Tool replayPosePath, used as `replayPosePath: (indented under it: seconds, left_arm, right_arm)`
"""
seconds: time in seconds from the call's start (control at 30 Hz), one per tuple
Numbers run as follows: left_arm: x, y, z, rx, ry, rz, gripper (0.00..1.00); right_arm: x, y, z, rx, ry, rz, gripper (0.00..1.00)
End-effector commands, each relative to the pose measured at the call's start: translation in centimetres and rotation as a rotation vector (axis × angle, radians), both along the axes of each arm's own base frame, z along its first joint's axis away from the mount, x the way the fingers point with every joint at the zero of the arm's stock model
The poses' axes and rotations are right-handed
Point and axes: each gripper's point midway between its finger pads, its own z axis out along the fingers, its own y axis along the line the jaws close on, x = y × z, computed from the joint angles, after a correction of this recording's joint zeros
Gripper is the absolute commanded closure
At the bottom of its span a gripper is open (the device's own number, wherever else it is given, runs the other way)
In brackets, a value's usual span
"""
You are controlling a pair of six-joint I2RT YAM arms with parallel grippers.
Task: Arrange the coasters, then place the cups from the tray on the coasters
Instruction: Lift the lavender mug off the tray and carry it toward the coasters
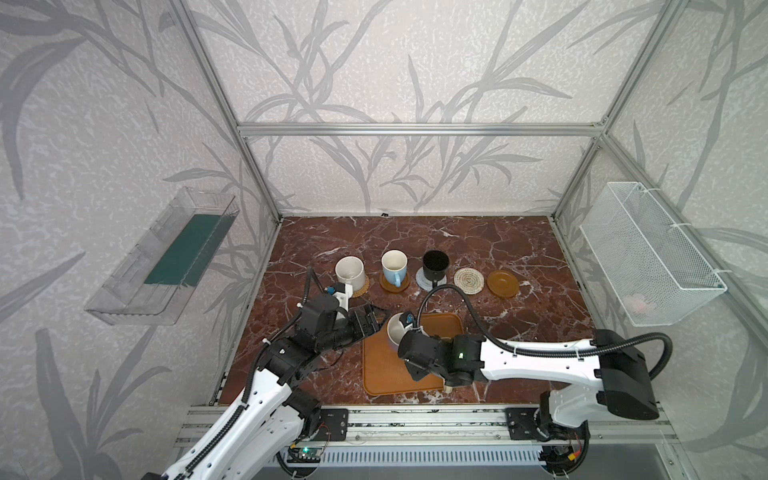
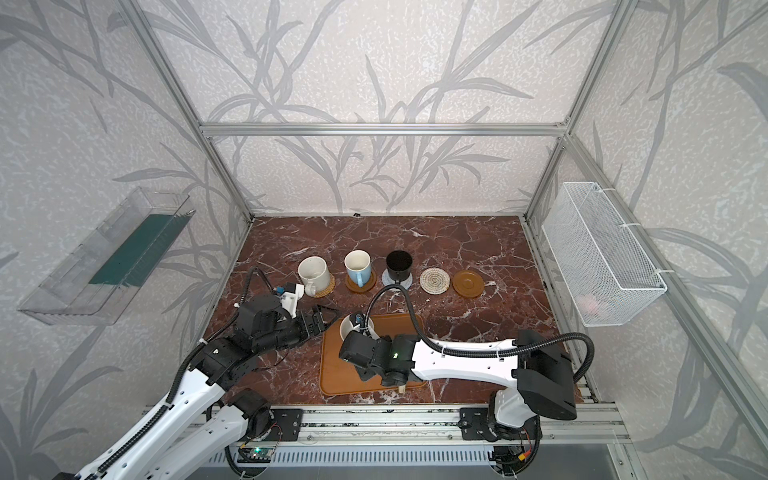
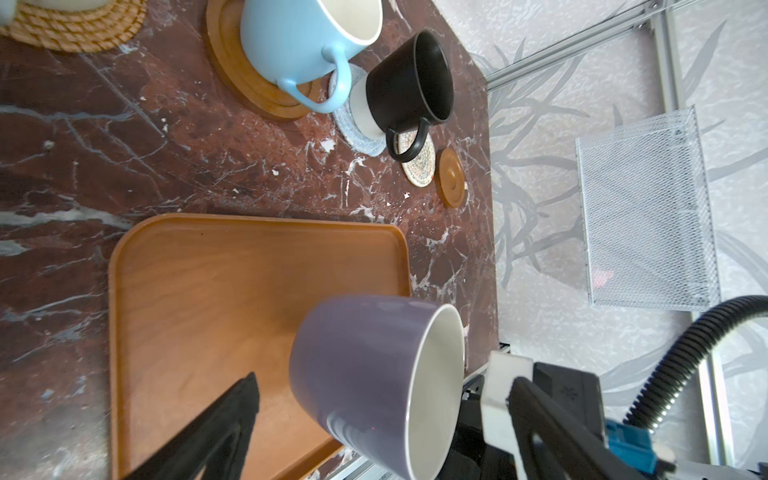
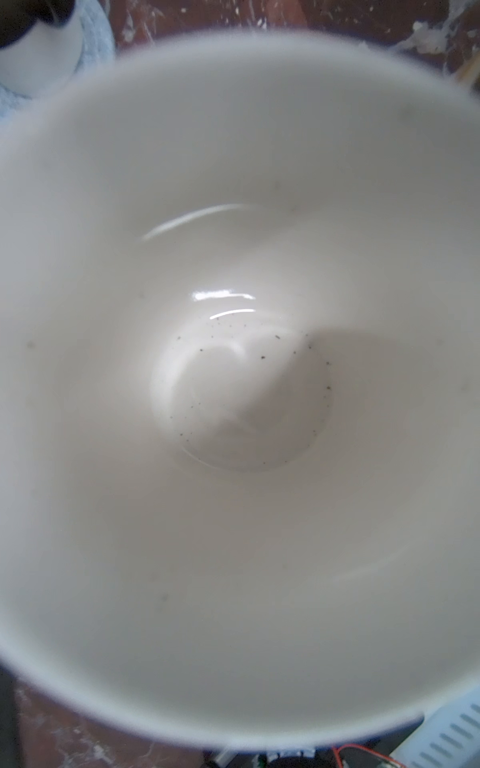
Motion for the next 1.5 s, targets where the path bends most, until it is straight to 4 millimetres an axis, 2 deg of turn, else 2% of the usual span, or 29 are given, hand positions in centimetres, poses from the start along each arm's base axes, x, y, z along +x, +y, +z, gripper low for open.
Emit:
replayPosePath:
  seconds: [0.0,0.1,0.23,0.6,0.77,0.97,1.2,1.33,1.47]
  left_arm:
    - [0.8,-1.0,2.1,-0.088,-0.055,-0.013,0.04]
    - [1.1,-1.7,2.2,-0.112,-0.048,-0.034,0.04]
    - [1.7,-3.2,3.6,-0.194,-0.086,-0.085,0.04]
    - [3.3,-4.5,6.1,-0.243,-0.179,-0.117,0.05]
    - [4.0,-4.6,6.1,-0.205,-0.191,-0.116,0.05]
    - [5.0,-5.8,7.1,-0.196,-0.207,-0.138,0.05]
    - [6.1,-7.1,8.6,-0.087,-0.256,-0.169,0.05]
    - [7.1,-7.9,8.9,-0.067,-0.257,-0.18,0.05]
    - [7.6,-9.6,9.1,-0.053,-0.246,-0.229,0.06]
  right_arm:
    - [1.6,0.1,3.8,0.075,-0.076,-0.002,1.0]
    - [2.7,-0.9,4.6,0.091,-0.091,-0.03,1.0]
    - [4.2,-2.2,5.6,0.116,-0.113,-0.069,1.0]
    - [7.5,-5.5,6.9,0.151,-0.111,-0.167,1.0]
    - [9.2,-7.4,6.9,0.133,-0.11,-0.219,1.0]
    - [10.7,-9.7,7.6,0.107,-0.101,-0.286,1.0]
    - [12.7,-11.9,9.1,0.086,-0.127,-0.334,1.0]
    - [14.1,-13.4,9.3,0.076,-0.112,-0.384,1.0]
    - [15.5,-15.2,9.8,0.058,-0.115,-0.443,1.0]
